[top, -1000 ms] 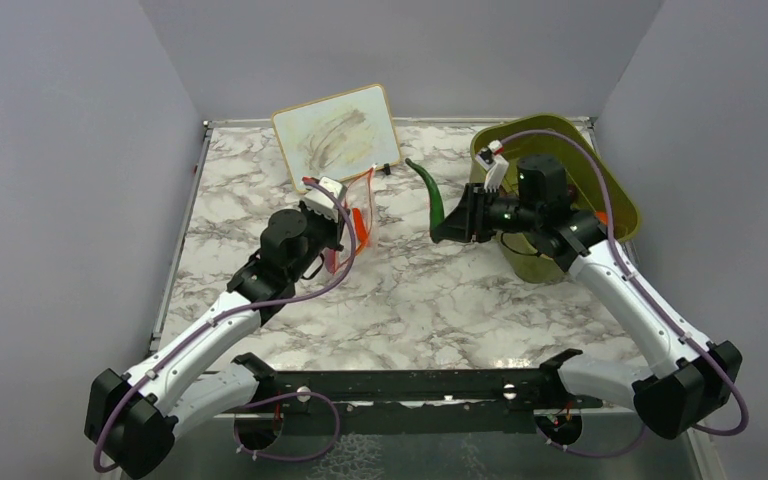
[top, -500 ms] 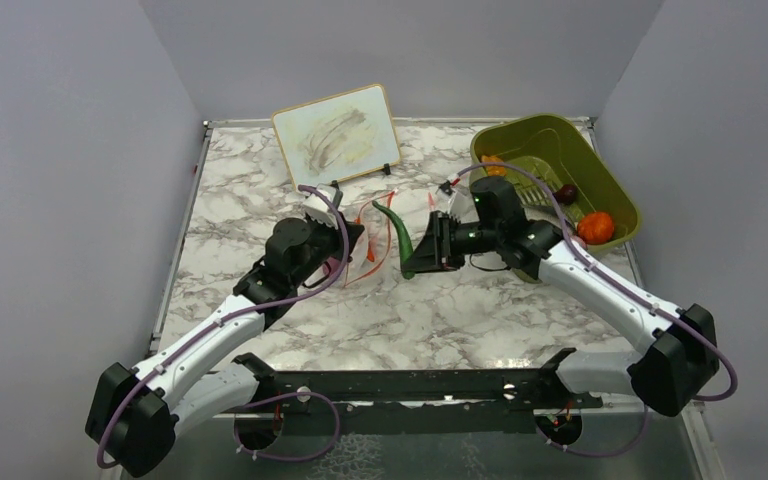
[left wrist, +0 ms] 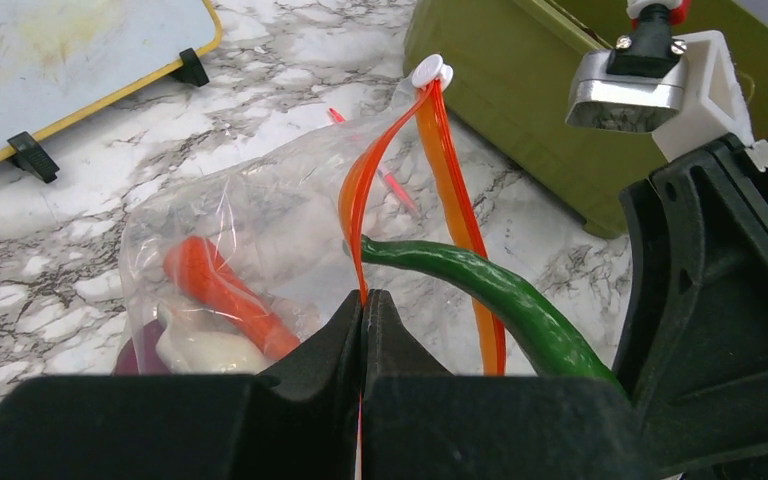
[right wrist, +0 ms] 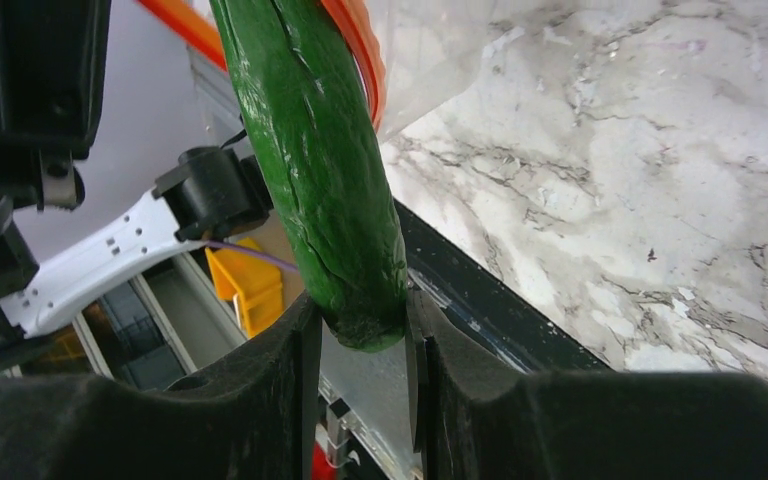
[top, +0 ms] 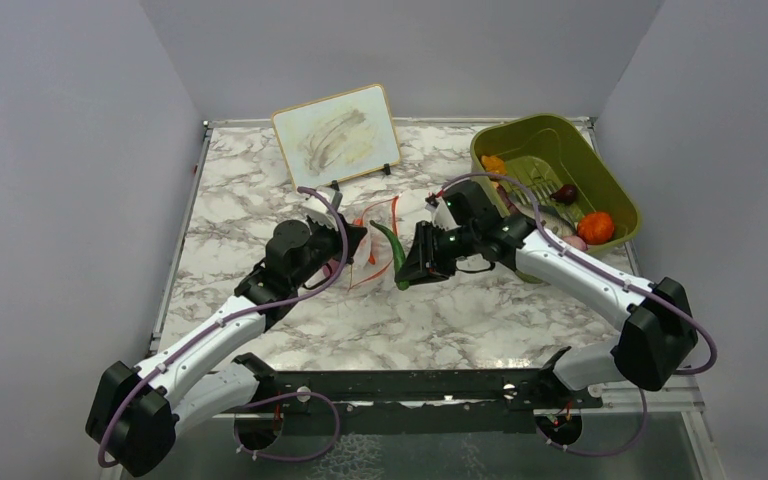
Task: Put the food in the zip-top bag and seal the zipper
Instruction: Place the fake vegetable in the zipper food storage bag.
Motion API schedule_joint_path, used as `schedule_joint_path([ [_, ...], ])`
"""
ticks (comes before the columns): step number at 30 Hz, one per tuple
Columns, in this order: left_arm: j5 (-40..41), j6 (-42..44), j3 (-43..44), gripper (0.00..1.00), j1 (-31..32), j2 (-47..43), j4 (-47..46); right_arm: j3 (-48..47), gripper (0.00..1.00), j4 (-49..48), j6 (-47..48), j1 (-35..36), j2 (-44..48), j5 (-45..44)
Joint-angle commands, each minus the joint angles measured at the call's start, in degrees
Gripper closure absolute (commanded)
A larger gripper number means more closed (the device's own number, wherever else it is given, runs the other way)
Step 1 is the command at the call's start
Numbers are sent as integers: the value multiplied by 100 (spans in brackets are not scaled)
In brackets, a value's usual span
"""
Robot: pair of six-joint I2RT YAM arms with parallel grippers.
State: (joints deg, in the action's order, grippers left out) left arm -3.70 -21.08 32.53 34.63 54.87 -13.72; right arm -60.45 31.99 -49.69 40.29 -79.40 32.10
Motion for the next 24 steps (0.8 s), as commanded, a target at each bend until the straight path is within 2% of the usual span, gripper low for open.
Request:
schedule_joint_path([
  [1,-207,31,-71,100,26,-110,-229,-439,79,488,-232,31,-198,-569],
  [16,-1041,78,-167,100,26,-143,-255,-1012,78,365,-757,40,-711,-977],
  [24,-1156,-105,-212,100,26,-203,-293,-1285,74,295,-897,49,-1121,-1237],
])
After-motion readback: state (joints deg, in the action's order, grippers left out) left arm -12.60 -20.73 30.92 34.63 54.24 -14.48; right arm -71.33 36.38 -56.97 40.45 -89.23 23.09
